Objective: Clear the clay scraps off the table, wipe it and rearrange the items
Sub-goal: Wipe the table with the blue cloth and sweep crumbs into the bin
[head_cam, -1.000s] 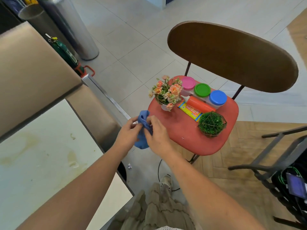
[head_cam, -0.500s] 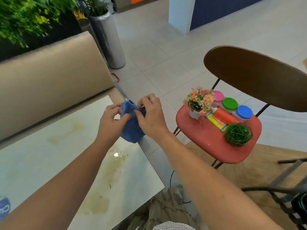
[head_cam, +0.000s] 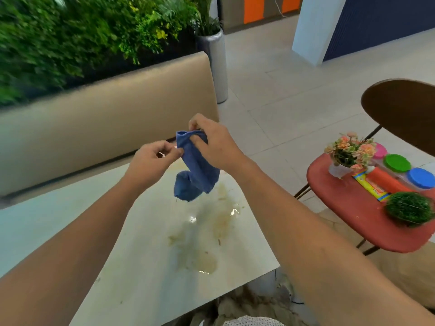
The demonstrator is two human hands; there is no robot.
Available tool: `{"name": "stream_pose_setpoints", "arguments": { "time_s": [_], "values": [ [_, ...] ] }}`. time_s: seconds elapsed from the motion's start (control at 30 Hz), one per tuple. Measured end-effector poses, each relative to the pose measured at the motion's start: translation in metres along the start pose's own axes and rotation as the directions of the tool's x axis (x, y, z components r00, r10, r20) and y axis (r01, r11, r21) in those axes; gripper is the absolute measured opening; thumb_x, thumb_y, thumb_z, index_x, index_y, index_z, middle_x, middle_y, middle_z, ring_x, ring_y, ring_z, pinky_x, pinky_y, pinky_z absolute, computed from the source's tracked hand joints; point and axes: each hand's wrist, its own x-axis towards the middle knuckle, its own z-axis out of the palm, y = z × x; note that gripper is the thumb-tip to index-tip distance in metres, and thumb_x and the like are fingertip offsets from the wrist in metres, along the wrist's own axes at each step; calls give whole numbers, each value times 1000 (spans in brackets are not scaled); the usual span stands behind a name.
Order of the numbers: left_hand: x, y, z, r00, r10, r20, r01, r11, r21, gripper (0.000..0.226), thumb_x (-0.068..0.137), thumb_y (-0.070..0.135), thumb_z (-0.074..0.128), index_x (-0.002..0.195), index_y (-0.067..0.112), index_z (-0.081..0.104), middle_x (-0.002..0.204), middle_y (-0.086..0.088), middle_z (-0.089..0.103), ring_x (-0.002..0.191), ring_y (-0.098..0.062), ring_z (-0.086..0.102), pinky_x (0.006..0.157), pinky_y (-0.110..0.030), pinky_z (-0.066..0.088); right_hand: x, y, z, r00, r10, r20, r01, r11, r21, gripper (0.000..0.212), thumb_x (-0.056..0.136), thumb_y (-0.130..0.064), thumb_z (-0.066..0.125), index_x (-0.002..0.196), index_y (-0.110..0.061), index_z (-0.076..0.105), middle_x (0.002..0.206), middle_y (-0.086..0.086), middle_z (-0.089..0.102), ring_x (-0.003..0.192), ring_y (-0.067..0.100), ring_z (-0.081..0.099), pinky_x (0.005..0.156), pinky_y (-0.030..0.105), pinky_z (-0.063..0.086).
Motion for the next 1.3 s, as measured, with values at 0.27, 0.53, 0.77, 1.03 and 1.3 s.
{"name": "stream_pose_setpoints", "arguments": {
  "time_s": [0.27, 0.53, 0.77, 1.03, 1.3],
  "values": [
    [-22, -11, -35, 995, 82, 59, -71, 983, -170, 31, 94, 25, 74, 122, 23, 60, 119, 7, 70, 105, -5, 69, 90, -23, 55, 6, -32, 38, 990, -34, 135, 34, 999, 1, 28, 89, 6, 51, 81, -16, 67, 91, 11, 54, 83, 26, 62, 78, 47, 56],
    [-11, 2, -37, 985, 153, -80, -154, 988, -8, 9, 96, 36, 70, 99, 27, 69, 88, 6, 70, 82, -16, 67, 79, -42, 54, 24, -41, 23, 983, -144, 115, 147, 989, -18, 18, 97, -2, 53, 104, -14, 64, 99, 6, 52, 87, 14, 55, 78, 18, 45],
    [3, 25, -35, 984, 178, -27, -180, 980, -83, 14, 100, 18, 62, 102, 29, 71, 97, 9, 75, 93, -10, 70, 87, -28, 55, 29, -15, 2, 969, 3, 248, 4, 1000, -27, 24, 93, -42, 66, 103, -20, 65, 90, -8, 68, 82, 10, 63, 72, 26, 50],
    [18, 12, -43, 974, -9, -225, -42, 974, -222, 17, 103, 32, 56, 105, 32, 72, 97, 4, 75, 92, -19, 71, 87, -45, 60, 47, 20, -30, 857, 199, 475, -170, 980, -103, 38, 90, -38, 73, 91, -1, 69, 88, 20, 64, 73, 20, 57, 70, 40, 48],
    [12, 30, 11, 920, -336, 201, 390, 819, -421, 38, 95, 52, 67, 105, 17, 78, 102, 0, 79, 91, -18, 73, 79, -31, 55, 55, 47, -10, 625, 463, 628, -753, 149, 640, 98, 71, -83, 66, 133, -7, 65, 128, 14, 69, 127, 32, 61, 108, 43, 48]
  ]
}}
